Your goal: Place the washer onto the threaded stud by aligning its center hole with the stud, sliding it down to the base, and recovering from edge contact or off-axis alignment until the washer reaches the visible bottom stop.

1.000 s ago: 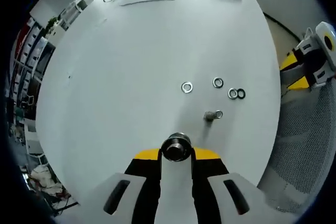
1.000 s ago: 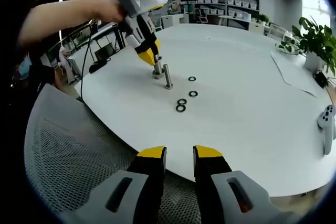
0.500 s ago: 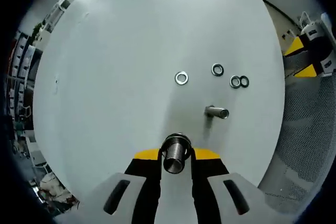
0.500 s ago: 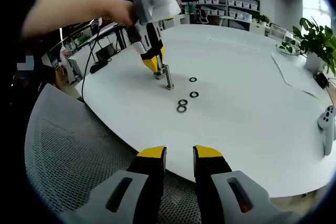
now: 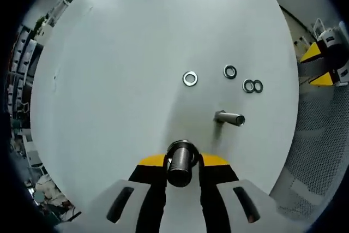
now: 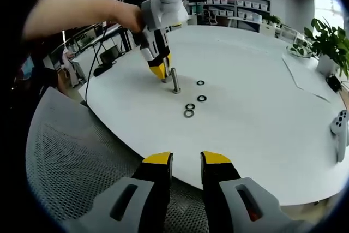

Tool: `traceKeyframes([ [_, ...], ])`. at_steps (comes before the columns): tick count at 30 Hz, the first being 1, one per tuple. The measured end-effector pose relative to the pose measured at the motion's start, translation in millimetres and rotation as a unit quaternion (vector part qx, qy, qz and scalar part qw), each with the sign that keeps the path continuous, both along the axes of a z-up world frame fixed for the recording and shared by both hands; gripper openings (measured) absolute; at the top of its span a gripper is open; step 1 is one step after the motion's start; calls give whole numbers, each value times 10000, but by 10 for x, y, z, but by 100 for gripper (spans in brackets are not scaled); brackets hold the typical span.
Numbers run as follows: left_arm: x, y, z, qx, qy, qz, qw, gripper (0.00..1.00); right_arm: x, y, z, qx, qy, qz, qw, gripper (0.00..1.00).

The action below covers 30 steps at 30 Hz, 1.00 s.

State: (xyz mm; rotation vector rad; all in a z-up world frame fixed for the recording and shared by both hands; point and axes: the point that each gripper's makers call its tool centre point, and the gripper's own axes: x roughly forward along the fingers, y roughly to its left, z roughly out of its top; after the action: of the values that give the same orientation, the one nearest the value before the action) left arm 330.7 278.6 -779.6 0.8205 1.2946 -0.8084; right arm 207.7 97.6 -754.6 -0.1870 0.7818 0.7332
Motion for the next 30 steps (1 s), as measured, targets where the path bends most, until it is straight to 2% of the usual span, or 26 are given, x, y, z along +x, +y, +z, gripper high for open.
traceKeyframes([
  [1,-11,11,3,-17,-29,6,10000,21,0,-1,-2,-4,1,2,10000,23],
  [2,-64,-12,3,-162,28,-186,9997,23,0,-1,-3,-6,2,3,10000,23],
  [3,-103,-8,0,-210,78,-224,9995,28,1,-1,-3,-7,2,3,10000,23],
  [4,-111,37,11,-155,27,-93,9998,33,2,-1,-3,-7,0,2,10000,23],
  [8,-185,110,111,-243,-65,136,9996,31,5,-1,-3,-8,-5,3,10000,23],
  [12,-306,141,193,-537,-213,396,9975,31,8,-3,-2,-6,-15,-9,10000,23],
  [14,-468,98,219,-885,-83,520,9947,32,11,-6,0,-3,-21,-22,10000,23],
  [15,-551,77,223,-1083,-28,799,9909,34,11,-7,-1,-5,-22,-25,10000,23],
  [16,-579,82,228,-1162,-74,876,9893,35,10,-8,-2,-7,-19,-27,10000,23],
  [18,-633,150,266,-1153,-338,941,9883,35,7,-11,-6,-19,-6,-28,10000,23],
  [21,-803,178,310,-1358,-341,1257,9821,34,5,-15,-13,-35,2,-30,10000,23],
  [23,-880,232,354,-1390,-484,1285,9807,35,1,-17,-16,-43,14,-25,10000,23],
  [26,-985,288,450,-1682,-713,1661,9690,34,2,-19,-18,-57,20,-28,10000,23],
  [30,-1136,381,511,-1779,-858,1838,9629,35,6,-22,-20,-64,20,-38,10000,23],
])
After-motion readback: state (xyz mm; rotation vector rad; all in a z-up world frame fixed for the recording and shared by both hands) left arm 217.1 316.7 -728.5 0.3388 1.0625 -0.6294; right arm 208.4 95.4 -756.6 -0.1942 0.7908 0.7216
